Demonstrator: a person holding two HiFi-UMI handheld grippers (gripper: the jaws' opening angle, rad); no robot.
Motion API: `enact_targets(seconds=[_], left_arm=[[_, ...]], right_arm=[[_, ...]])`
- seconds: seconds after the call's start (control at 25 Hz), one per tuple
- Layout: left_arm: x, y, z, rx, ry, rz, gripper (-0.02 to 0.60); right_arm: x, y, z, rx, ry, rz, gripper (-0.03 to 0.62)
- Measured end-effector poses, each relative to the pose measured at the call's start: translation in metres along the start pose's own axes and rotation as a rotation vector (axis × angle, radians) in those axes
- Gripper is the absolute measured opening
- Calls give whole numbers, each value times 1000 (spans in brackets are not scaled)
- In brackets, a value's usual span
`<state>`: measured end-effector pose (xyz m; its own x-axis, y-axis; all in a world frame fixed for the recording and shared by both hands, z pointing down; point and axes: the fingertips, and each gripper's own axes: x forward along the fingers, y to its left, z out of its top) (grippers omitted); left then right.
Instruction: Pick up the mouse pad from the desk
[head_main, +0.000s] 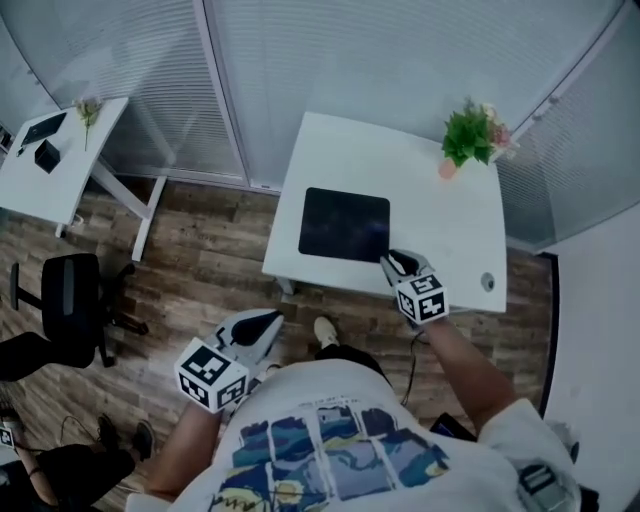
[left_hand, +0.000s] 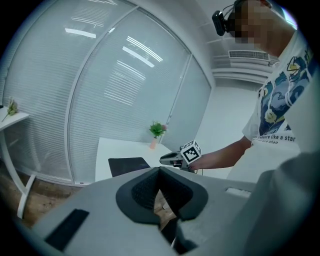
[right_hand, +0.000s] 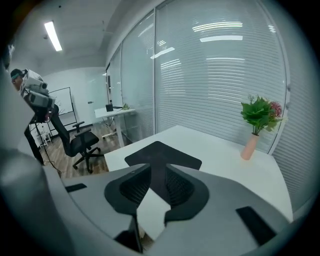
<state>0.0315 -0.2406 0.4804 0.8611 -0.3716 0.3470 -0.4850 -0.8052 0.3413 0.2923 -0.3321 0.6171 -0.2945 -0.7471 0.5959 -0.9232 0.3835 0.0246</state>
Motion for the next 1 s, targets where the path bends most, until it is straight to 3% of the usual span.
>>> enact_targets(seconds=[0.44,1.0], left_arm=[[67,16,32,-16,10,84,2],[100,47,47,-71,8,225,2]], right_arm=[[86,-102,-10,-1,69,10,120],[175,-150,-27,-30,156,68,167]])
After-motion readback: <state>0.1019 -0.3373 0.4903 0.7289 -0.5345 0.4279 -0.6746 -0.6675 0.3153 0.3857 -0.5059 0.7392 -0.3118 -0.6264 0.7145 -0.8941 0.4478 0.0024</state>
